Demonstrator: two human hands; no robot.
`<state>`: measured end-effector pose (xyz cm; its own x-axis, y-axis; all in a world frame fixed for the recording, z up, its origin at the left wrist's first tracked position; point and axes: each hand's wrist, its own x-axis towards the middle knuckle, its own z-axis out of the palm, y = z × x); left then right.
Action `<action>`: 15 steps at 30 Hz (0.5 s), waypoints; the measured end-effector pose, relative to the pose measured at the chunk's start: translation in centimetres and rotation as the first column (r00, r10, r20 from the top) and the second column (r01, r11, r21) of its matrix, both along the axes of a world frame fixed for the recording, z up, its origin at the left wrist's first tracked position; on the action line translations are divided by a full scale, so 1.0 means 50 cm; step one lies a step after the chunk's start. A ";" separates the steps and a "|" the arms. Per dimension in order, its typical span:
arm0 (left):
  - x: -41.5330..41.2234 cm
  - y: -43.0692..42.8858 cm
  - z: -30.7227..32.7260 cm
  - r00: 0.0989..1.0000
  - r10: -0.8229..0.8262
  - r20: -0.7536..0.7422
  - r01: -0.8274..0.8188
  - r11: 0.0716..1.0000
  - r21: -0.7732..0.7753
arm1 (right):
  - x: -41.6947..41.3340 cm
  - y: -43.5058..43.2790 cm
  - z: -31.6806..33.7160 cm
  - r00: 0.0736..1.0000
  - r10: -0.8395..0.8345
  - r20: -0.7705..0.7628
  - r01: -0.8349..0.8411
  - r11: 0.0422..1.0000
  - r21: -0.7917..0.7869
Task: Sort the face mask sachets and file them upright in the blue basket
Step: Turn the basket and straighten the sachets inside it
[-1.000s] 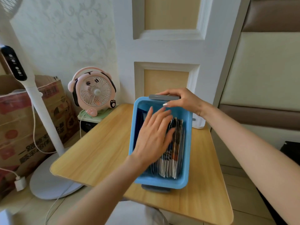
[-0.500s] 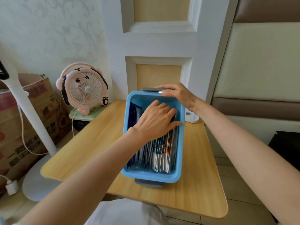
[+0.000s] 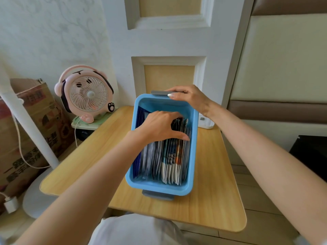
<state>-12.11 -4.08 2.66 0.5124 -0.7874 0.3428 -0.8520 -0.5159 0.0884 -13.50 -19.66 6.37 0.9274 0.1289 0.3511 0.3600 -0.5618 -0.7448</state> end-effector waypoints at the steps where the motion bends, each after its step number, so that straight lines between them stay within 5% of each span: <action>1: 0.000 0.000 0.000 1.000 0.000 -0.013 0.000 1.000 -0.007 | 0.000 0.000 0.000 1.000 0.002 0.001 -0.002 1.000 0.001; 15: -0.013 -0.004 0.006 0.998 0.051 -0.043 -0.049 0.998 0.045 | -0.004 0.003 -0.002 1.000 -0.014 0.027 0.015 1.000 -0.014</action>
<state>-12.75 -4.25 2.95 0.5657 -0.7739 0.2846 -0.8206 -0.5623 0.1019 -13.71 -19.52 6.28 0.9196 0.1208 0.3739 0.3714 -0.5779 -0.7267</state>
